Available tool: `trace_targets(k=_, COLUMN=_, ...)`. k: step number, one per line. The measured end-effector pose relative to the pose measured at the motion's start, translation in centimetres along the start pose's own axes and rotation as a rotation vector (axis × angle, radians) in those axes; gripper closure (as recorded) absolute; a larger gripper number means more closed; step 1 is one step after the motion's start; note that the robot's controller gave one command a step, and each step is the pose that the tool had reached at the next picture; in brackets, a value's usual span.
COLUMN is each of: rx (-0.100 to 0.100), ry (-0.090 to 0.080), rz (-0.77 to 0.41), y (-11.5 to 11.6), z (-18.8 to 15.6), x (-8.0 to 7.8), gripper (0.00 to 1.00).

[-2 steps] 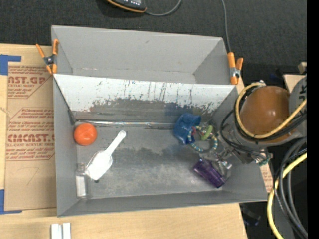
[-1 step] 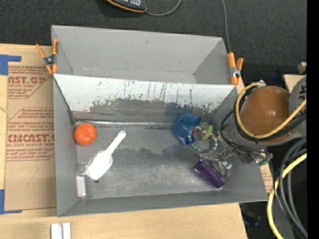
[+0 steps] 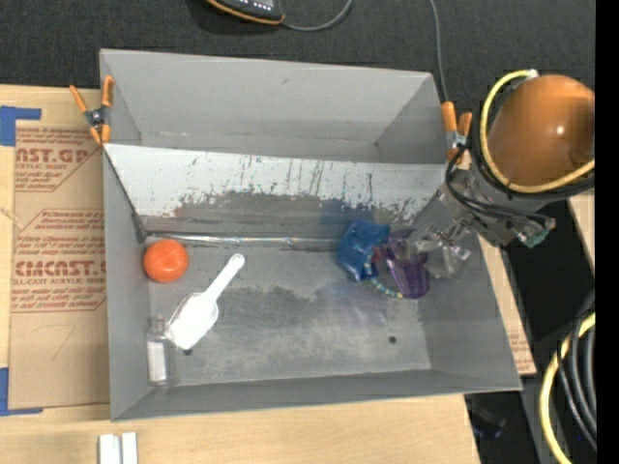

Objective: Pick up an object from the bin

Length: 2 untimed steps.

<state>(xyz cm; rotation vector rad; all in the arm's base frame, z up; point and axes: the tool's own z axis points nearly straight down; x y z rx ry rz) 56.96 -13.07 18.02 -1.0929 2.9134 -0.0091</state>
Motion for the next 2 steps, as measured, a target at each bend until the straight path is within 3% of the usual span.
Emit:
trace_targets(k=1, rx=0.000, ry=0.000, rz=0.000, y=0.0, z=0.0, x=0.0, gripper=1.00)
trace_targets(k=2, rx=-0.002, ry=-0.001, rz=-0.010, y=-2.4, z=4.4, x=0.8, gripper=1.00)
